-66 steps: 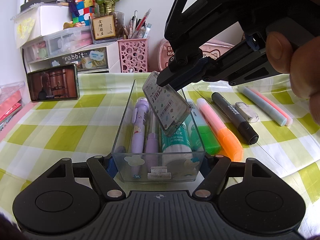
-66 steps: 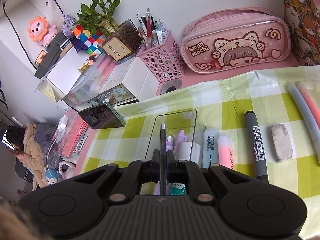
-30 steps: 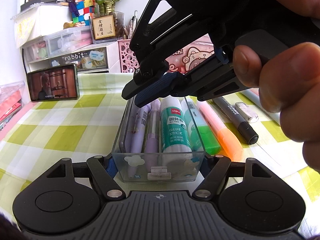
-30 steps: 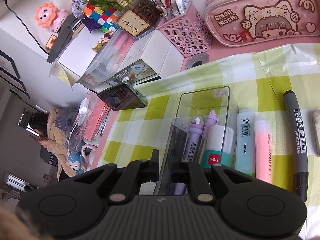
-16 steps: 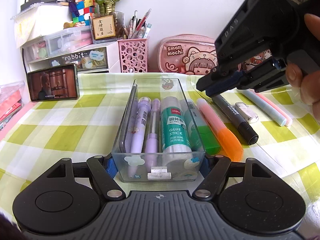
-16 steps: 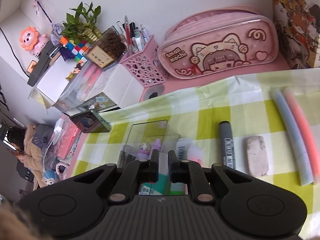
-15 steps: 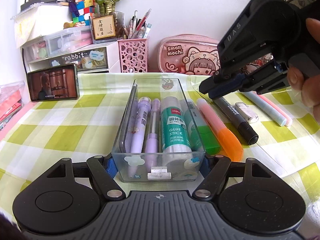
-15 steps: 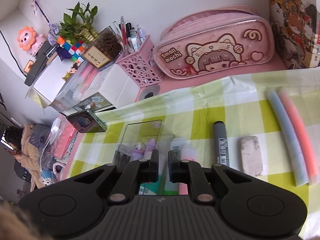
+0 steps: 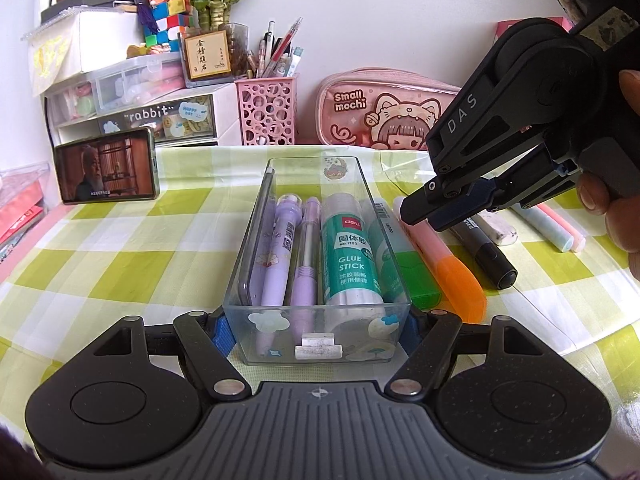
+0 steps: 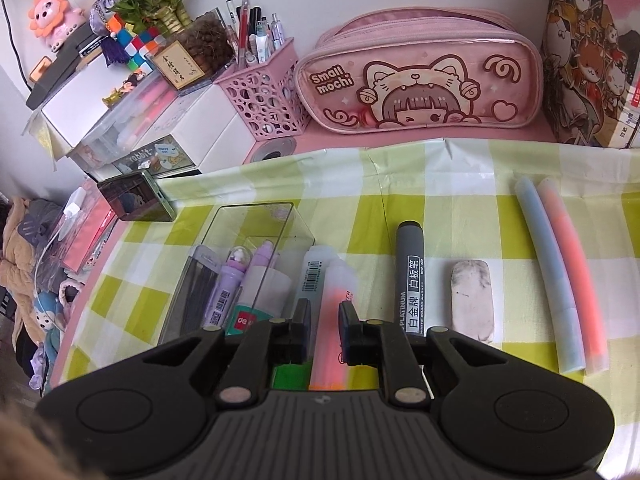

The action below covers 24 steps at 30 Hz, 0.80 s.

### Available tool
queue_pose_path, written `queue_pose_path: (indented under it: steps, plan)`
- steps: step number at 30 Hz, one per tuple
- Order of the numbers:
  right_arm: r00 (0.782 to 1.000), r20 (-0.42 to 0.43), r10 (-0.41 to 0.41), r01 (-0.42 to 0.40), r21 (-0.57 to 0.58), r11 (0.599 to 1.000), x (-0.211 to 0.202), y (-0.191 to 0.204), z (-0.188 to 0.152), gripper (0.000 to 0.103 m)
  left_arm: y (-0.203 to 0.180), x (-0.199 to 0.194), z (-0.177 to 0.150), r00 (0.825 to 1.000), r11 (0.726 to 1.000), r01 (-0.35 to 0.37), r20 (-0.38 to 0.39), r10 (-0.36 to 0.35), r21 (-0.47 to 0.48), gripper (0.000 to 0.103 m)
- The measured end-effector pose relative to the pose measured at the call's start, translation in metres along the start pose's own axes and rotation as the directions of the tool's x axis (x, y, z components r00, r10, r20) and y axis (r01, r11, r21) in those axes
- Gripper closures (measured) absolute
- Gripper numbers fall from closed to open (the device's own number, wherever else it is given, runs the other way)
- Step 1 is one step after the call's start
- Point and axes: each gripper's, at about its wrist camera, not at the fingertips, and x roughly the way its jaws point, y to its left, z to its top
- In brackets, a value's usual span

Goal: Organize stationery
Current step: 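Move the right gripper to the orange highlighter and close on it, then lower the orange highlighter upright into the clear box and release it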

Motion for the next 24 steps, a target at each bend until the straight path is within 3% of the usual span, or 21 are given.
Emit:
queue_pose_path:
  steps: [5,24]
  plan:
    - [0.998,-0.026,-0.049,0.048,-0.038,0.998,0.007,0.003,-0.002,0.066,0.0,0.0,0.0,1.0,1.0,0.0,0.0,0.0,0.0,0.03]
    - [0.998,0.062,-0.003,-0.005,0.13,0.992,-0.016,-0.013,0.004,0.07,0.0,0.0,0.0,1.0,1.0,0.0,0.0,0.0,0.0,0.03]
